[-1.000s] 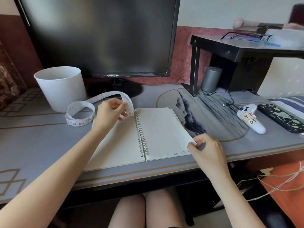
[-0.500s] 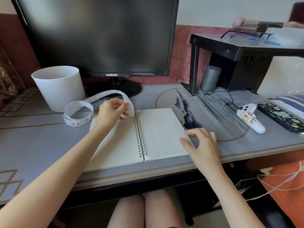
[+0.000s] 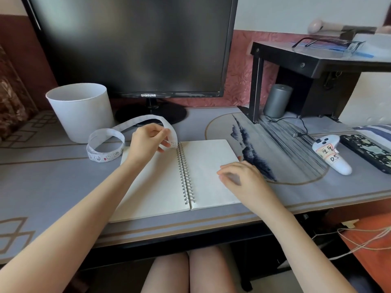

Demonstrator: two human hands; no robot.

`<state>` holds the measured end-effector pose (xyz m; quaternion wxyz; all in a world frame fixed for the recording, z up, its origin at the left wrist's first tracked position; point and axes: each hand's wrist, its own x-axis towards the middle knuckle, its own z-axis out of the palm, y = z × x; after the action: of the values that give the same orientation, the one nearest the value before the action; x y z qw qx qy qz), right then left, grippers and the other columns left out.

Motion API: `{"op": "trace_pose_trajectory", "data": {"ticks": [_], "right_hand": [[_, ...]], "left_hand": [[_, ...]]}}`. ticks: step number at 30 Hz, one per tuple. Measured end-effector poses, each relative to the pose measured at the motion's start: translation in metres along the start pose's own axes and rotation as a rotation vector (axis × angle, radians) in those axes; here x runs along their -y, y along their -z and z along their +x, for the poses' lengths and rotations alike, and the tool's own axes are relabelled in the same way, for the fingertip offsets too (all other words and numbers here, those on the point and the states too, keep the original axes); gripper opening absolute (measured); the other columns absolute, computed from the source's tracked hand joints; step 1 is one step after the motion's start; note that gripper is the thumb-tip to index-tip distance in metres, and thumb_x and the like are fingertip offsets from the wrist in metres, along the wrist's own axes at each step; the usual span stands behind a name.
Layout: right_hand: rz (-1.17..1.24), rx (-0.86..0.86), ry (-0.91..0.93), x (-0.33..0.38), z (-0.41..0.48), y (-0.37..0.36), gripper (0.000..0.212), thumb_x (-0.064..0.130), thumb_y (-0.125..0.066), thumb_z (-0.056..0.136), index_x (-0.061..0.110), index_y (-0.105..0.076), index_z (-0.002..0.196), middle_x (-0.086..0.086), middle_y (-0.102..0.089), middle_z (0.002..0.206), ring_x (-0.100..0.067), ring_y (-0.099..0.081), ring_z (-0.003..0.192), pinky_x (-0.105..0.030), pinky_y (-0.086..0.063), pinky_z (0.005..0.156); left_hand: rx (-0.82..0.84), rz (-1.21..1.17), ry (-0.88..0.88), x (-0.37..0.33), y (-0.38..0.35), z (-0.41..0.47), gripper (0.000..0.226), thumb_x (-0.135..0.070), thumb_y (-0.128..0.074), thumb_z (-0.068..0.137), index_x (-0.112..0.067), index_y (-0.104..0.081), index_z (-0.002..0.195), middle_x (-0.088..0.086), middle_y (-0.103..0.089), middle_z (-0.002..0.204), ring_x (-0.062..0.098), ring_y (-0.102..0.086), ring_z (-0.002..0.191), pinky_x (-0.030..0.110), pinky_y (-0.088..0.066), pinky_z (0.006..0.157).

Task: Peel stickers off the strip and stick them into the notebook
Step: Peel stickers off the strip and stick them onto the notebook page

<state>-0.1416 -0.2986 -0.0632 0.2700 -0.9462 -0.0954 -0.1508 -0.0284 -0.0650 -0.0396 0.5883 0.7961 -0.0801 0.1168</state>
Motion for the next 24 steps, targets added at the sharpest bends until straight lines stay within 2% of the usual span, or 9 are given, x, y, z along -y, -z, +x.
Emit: {"op": "trace_pose_trajectory", "data": {"ticks": [3,6,10,14,17,20,24], "right_hand": [[0.139,-0.029,-0.017,0.012,0.029,0.007,0.013,0.021,-0.060,0.091,0.021,-0.072,0.096,0.010,-0.070,0.100,-0.010,-0.059,0.099,-0.029,-0.044,0.091],[0.319,-0.057,-0.012,0.029,0.067,0.006,0.013,0.020,-0.062,0.090,0.023,-0.070,0.099,0.012,-0.069,0.093,-0.005,-0.062,0.090,-0.022,-0.045,0.081],[0.369,-0.021,-0.015,0.044,0.106,-0.014,0.017,0.026,-0.066,0.085,0.029,-0.062,0.102,0.011,-0.065,0.087,-0.015,-0.062,0.082,-0.036,-0.049,0.083],[0.402,0.017,0.007,0.048,0.127,-0.036,0.016,0.023,-0.070,0.081,0.028,-0.059,0.092,0.009,-0.067,0.083,-0.018,-0.063,0.080,-0.041,-0.051,0.084],[0.459,0.008,0.012,0.047,0.136,-0.046,0.015,0.018,-0.073,0.079,0.025,-0.061,0.084,0.002,-0.069,0.079,-0.021,-0.065,0.081,-0.037,-0.050,0.082],[0.561,-0.020,0.013,0.046,0.142,-0.052,0.015,0.010,-0.075,0.077,0.017,-0.063,0.083,-0.002,-0.066,0.078,-0.024,-0.063,0.075,-0.029,-0.049,0.075],[0.707,-0.025,0.006,0.044,0.149,-0.057,0.015,-0.004,-0.071,0.077,0.010,-0.065,0.081,0.000,-0.063,0.071,-0.004,-0.056,0.062,-0.018,-0.048,0.063]], "left_hand": [[0.000,-0.014,0.016,-0.001,0.000,0.005,0.015,-0.016,-0.057,0.093,-0.005,-0.066,0.088,0.007,-0.069,0.075,0.005,-0.066,0.056,0.016,-0.049,0.048],[0.010,-0.007,0.017,-0.001,-0.001,0.009,0.017,-0.016,-0.056,0.093,-0.003,-0.066,0.089,0.008,-0.069,0.076,0.007,-0.066,0.056,0.017,-0.048,0.047],[0.018,-0.047,0.030,-0.001,-0.001,0.014,0.018,-0.017,-0.055,0.095,-0.002,-0.065,0.090,0.008,-0.067,0.074,0.009,-0.065,0.054,0.019,-0.049,0.048],[0.022,-0.098,0.039,-0.004,0.003,0.023,0.017,-0.016,-0.055,0.095,-0.007,-0.063,0.084,0.007,-0.066,0.073,0.007,-0.064,0.052,0.017,-0.049,0.048],[0.018,-0.134,0.039,-0.003,0.004,0.029,0.018,-0.015,-0.056,0.095,-0.012,-0.061,0.078,0.004,-0.064,0.070,0.006,-0.064,0.052,0.017,-0.048,0.048],[0.036,-0.165,0.047,-0.001,0.004,0.030,0.017,-0.015,-0.055,0.096,-0.007,-0.060,0.081,0.004,-0.061,0.069,0.005,-0.063,0.051,0.017,-0.047,0.047],[0.067,-0.263,0.089,0.002,0.001,0.029,0.017,-0.016,-0.054,0.097,-0.004,-0.058,0.084,0.004,-0.058,0.071,0.008,-0.063,0.052,0.019,-0.049,0.048]]}}
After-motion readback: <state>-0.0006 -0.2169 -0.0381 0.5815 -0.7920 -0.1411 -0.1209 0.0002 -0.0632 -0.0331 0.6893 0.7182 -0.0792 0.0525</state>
